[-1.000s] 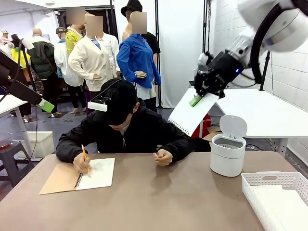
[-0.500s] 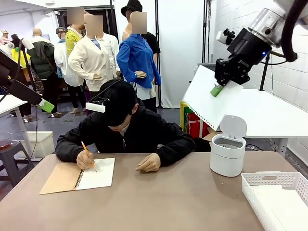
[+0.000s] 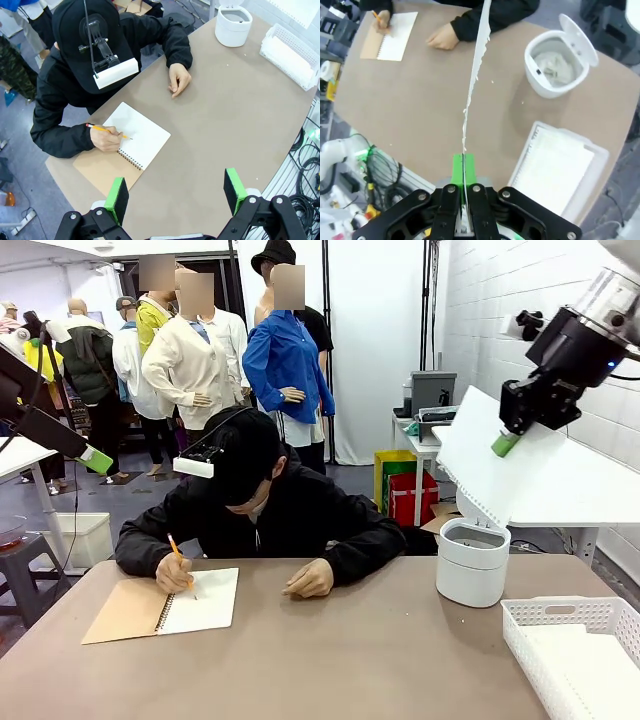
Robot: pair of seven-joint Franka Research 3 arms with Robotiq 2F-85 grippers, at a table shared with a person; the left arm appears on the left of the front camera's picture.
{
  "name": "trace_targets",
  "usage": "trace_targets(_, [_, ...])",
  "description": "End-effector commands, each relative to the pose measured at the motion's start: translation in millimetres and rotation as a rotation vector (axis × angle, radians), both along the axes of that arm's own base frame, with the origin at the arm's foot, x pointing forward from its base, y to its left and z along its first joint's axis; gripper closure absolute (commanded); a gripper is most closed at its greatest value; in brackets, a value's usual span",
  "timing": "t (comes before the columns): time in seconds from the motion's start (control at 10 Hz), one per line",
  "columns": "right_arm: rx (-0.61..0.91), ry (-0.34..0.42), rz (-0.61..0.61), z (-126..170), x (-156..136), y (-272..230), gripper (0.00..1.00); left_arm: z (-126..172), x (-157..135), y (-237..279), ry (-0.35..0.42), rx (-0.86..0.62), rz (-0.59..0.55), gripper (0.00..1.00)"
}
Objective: Sort the paper based on its condition.
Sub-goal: If a person hands you a paper, place it in the Organizing basket , and if it's crumpled, put it in the Trash can.
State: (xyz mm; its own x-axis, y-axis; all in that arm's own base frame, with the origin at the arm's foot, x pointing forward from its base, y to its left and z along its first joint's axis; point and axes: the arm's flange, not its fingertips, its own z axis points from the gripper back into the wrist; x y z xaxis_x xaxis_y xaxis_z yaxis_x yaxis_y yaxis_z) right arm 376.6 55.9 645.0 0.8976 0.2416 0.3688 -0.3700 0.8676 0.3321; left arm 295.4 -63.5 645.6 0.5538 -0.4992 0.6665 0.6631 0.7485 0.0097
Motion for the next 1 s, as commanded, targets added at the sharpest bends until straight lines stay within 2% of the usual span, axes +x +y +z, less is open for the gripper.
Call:
trace_targets(0.0, [-0.048,0.025,-0.013,-21,-10,-16,1.0,1,0,1,0.0,-0.006,0.003,0.0])
trace_targets(0.3, [-0.096,0.166,-0.106,-64,-25,-43,1.0,1,0,1,0.0,-0.006,0.003,0.0])
trace_targets(0.4, [-0.134,0.168,-0.144,-79,-29,-52,1.0,1,0,1,0.0,-0.006,0.003,0.0])
trace_targets(0.5, [-0.138,0.2,-0.157,-87,-26,-61,1.0,1,0,1,0.0,-0.006,0.003,0.0])
trace_targets(0.6, [-0.157,0.259,-0.23,-96,-15,-68,1.0,1,0,1,0.0,-0.006,0.003,0.0])
trace_targets(0.7, [-0.119,0.181,-0.121,-84,-23,-57,1.0,1,0,1,0.0,-0.006,0.003,0.0])
trace_targets(0.9, [-0.119,0.181,-0.121,-84,-23,-57,1.0,1,0,1,0.0,-0.006,0.003,0.0])
